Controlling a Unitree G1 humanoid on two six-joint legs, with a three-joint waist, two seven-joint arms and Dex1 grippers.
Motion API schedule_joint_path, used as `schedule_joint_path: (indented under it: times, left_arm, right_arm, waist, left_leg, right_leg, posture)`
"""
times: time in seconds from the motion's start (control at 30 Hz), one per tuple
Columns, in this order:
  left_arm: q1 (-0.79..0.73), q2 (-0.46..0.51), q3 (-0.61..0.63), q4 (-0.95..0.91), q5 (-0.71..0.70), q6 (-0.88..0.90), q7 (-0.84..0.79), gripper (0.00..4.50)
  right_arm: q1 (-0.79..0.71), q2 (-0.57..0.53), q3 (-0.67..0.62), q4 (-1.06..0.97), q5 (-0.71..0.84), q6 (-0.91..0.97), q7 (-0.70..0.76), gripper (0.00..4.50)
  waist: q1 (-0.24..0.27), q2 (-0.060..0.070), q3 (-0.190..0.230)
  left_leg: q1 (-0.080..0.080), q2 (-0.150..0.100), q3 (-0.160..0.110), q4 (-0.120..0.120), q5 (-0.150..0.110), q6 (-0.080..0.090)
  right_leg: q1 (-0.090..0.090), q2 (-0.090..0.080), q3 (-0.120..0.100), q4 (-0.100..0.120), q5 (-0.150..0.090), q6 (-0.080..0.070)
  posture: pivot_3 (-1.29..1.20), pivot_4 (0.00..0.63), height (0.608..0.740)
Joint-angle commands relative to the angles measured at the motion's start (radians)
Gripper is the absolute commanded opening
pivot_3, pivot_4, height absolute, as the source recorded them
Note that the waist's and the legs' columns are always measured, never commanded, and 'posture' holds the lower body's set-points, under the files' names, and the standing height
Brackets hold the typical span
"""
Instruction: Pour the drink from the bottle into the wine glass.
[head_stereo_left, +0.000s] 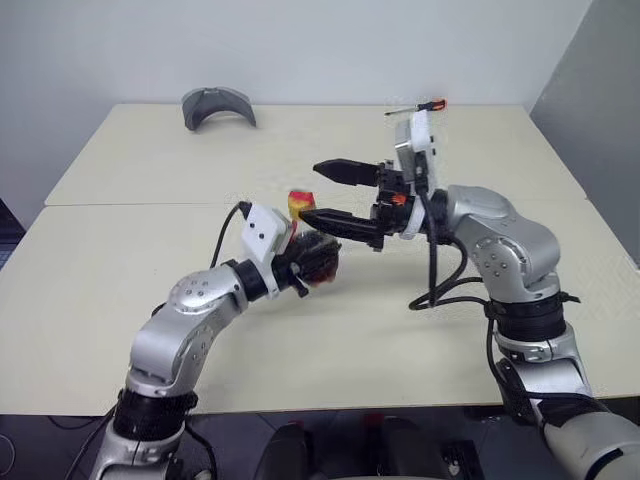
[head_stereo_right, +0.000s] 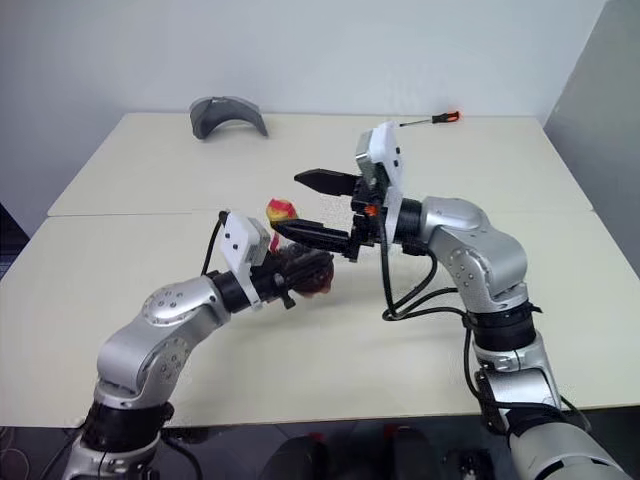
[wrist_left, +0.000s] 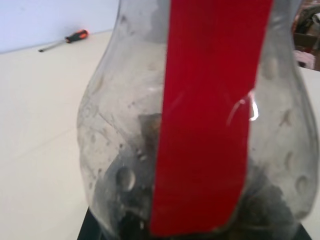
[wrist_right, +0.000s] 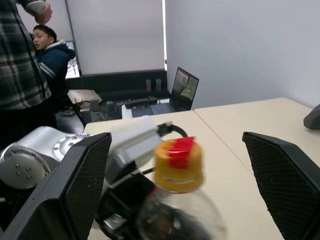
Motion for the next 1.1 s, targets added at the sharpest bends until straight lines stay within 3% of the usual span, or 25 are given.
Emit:
schedule_joint_path:
  times: [0.03,0.6,0.9,1.1]
  left_arm:
    - [-0.058,-0.02,-0.008,0.041,0.029,-0.072,-0.013,1.67]
    - [-0.031,-0.026,-0.006,0.014,0.024,-0.068,-0.034,1.67]
    - [-0.036,-0.018,0.004,0.014,0.014,-0.058,-0.042,1.67]
    - [-0.038,-0.01,0.011,0.001,0.006,-0.043,-0.046,1.67]
  right_arm:
    - [-0.047,0.036,0.026,0.021,-0.052,-0.068,-0.048,4.48]
    - [-0.103,0.082,0.026,0.166,-0.141,-0.165,-0.13,4.48]
    - [-0.076,0.046,0.041,0.186,-0.167,-0.184,-0.094,4.48]
    - [-0.083,-0.051,-0.01,0.211,-0.163,-0.187,-0.038,4.48]
  waist:
    - [0.0,0.0,0.0]
    - [0.0,0.0,0.0]
    - [0.0,0.0,0.0]
    - [0.0,0.0,0.0]
  left_leg:
    - [0.0,0.0,0.0,0.0,0.0,0.0]
    - [0.0,0.0,0.0,0.0,0.0,0.0]
    - [0.0,0.0,0.0,0.0,0.0,0.0]
    - [0.0,0.0,0.0,0.0,0.0,0.0]
  right_leg:
    - [0.0,0.0,0.0,0.0,0.0,0.0]
    - [0.0,0.0,0.0,0.0,0.0,0.0]
    - [0.0,0.0,0.0,0.001,0.0,0.0]
    - [0.0,0.0,0.0,0.0,0.0,0.0]
  posture:
    - [0.0,0.15,0.74]
    - [0.0,0.15,0.74]
    - [0.0,0.15,0.74]
    - [0.0,0.15,0.74]
